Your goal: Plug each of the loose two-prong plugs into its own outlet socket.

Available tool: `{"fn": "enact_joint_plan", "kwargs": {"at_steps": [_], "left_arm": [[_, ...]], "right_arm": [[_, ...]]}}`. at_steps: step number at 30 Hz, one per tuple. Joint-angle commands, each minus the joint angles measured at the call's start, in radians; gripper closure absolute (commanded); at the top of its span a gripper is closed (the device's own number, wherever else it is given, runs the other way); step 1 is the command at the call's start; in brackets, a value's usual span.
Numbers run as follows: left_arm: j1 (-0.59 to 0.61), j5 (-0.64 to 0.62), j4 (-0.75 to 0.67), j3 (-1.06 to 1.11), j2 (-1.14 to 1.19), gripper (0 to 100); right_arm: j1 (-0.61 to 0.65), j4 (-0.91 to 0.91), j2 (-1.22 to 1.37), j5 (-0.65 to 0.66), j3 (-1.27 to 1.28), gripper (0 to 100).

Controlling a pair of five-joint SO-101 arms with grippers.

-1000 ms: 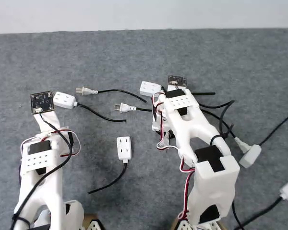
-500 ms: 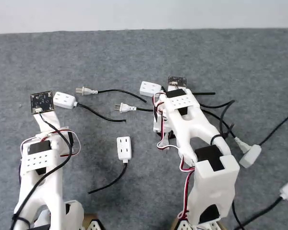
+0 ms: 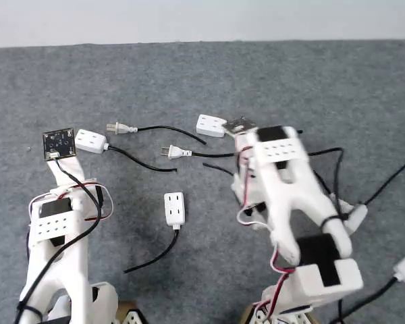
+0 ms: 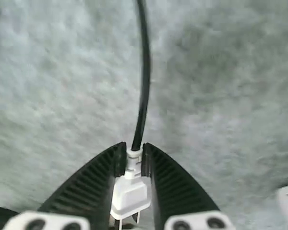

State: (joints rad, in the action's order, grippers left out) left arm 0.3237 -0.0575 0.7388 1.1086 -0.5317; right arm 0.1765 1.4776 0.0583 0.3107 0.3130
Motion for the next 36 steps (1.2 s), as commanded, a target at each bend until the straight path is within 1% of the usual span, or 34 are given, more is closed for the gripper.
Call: {"fn": "enact_joint_plan", "kwargs": {"at_steps": [1,7,10,12,16,21,24,28,33,36], "left_arm": [[-0.003,0.011,-0.015,-0.004,-0.020,95],[-0.003,0.011,-0.015,-0.004,-0.020,95],[-0.003,0.011,-0.017,-0.004,-0.020,95],[-0.003,0.011,-0.017,-0.004,-0.020,95],[-0.003,0.011,-0.018,-0.004,-0.020,95],[-0.003,0.011,-0.020,-0.004,-0.020,95],[-0.005,0.011,-0.020,-0.004,-0.020,95],[-0.005,0.011,-0.020,-0.004,-0.020,95],[-0.006,0.011,-0.021,0.004,-0.020,95],[-0.006,0.011,-0.021,0.005,-0.020,95]], "right_arm": [[-0.094,-0.038,-0.041,0.175,0.005,99.1],[-0.225,-0.278,0.070,0.193,0.052,99.1],[-0.320,-0.372,0.051,0.186,0.048,99.1],[-0.369,-0.406,0.001,0.183,0.048,99.1],[-0.450,-0.447,-0.127,0.127,0.048,99.1],[-0.510,-0.444,-0.223,0.129,0.058,99.1],[-0.518,-0.447,-0.225,0.135,0.084,99.1],[-0.460,-0.455,-0.186,0.233,0.184,99.1],[-0.414,-0.575,-0.090,0.261,0.319,99.1],[-0.398,-0.552,-0.048,0.348,0.336,99.1]]}}
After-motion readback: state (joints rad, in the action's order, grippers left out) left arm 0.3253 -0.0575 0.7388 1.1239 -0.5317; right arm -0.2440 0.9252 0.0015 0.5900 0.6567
